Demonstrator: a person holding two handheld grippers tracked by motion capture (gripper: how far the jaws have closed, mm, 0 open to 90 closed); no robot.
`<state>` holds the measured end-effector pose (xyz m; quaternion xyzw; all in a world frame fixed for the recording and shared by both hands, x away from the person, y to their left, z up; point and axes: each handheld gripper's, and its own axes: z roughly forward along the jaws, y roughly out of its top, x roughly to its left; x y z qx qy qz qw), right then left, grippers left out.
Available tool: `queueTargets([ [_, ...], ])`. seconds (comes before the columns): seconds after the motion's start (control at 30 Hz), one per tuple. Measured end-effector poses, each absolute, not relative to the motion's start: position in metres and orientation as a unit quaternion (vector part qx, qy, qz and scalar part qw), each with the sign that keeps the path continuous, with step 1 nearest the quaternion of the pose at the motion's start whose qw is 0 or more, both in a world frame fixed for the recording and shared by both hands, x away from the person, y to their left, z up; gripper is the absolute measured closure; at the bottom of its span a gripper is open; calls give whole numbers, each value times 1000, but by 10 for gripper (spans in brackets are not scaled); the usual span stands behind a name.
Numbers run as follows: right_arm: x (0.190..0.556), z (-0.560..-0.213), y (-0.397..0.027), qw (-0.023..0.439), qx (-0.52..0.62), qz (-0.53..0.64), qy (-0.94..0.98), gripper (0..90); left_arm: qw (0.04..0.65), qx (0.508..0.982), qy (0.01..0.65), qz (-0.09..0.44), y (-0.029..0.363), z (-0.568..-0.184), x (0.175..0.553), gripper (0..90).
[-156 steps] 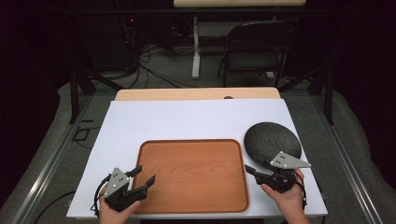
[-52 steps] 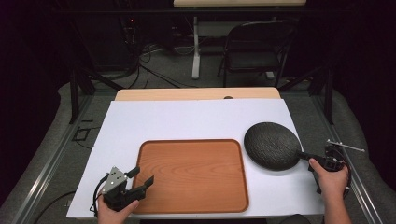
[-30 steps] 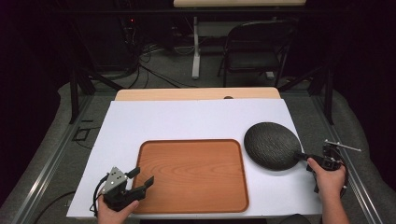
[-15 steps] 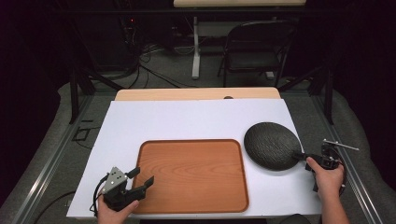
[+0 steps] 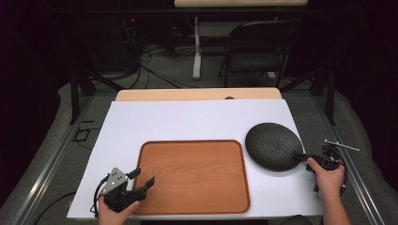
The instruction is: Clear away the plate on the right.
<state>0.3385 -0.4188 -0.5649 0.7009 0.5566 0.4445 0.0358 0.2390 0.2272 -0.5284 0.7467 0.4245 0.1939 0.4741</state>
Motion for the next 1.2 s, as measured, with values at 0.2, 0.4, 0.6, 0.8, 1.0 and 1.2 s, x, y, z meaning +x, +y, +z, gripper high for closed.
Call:
queueTargets([
  [0.2, 338, -565, -419, 34, 705, 443, 553, 667, 474, 747, 425, 193, 227, -529, 239, 348],
  [0.4, 338, -566, -420, 32, 709, 447, 544, 682, 474, 746, 426, 193, 227, -529, 239, 348],
  [0.6, 337, -567, -421, 16, 714, 456, 531, 702, 473, 747, 427, 192, 228, -529, 240, 348],
  [0.8, 335, -567, -423, -6, 716, 464, 521, 728, 472, 747, 427, 191, 228, -529, 240, 348],
  [1.0, 334, -560, -422, -6, 711, 473, 520, 758, 473, 746, 428, 191, 228, -529, 241, 348],
  [1.2, 334, -552, -421, -12, 707, 481, 517, 784, 474, 745, 429, 191, 228, -529, 241, 348],
])
